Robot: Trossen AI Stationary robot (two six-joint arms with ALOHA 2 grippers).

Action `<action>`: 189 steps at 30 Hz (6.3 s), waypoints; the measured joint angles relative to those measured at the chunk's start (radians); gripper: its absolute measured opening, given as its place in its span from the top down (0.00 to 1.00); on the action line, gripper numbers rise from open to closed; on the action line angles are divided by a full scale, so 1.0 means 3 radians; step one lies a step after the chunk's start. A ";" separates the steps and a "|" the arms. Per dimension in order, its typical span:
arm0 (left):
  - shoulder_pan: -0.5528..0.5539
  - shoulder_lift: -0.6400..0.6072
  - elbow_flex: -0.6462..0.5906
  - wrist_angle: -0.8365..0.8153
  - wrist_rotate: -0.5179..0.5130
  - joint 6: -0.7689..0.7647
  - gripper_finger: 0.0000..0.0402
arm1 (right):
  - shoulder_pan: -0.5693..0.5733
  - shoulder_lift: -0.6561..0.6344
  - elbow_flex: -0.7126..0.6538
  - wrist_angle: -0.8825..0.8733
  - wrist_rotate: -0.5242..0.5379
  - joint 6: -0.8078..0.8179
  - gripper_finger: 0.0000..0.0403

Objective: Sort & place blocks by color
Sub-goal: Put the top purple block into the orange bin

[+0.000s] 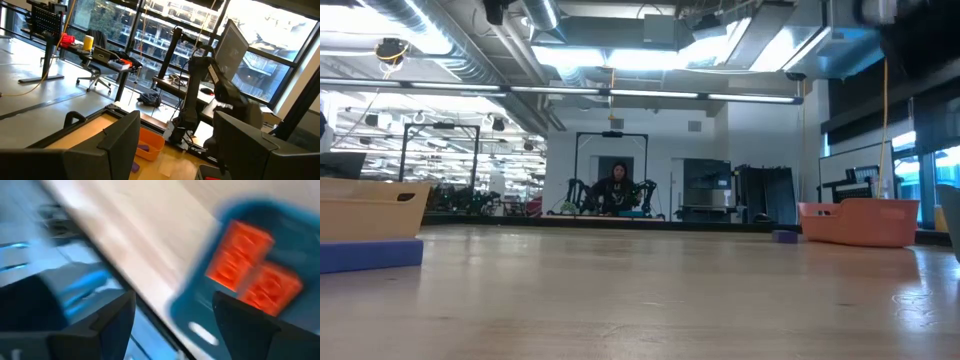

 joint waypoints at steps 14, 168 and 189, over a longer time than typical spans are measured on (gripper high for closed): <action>-0.0001 0.0001 0.0000 0.0001 0.0216 -0.0033 0.40 | -0.1198 -0.0115 0.0216 0.1825 0.1371 -0.2576 0.34; 0.0005 0.0000 0.0001 0.0020 0.0174 -0.0013 0.40 | -0.2387 0.1448 0.0844 0.0817 0.0391 -0.3196 0.74; 0.0006 0.0000 0.0001 -0.0034 0.0118 -0.0003 0.40 | -0.2300 0.0442 -0.0138 0.3451 0.0030 -0.2958 0.74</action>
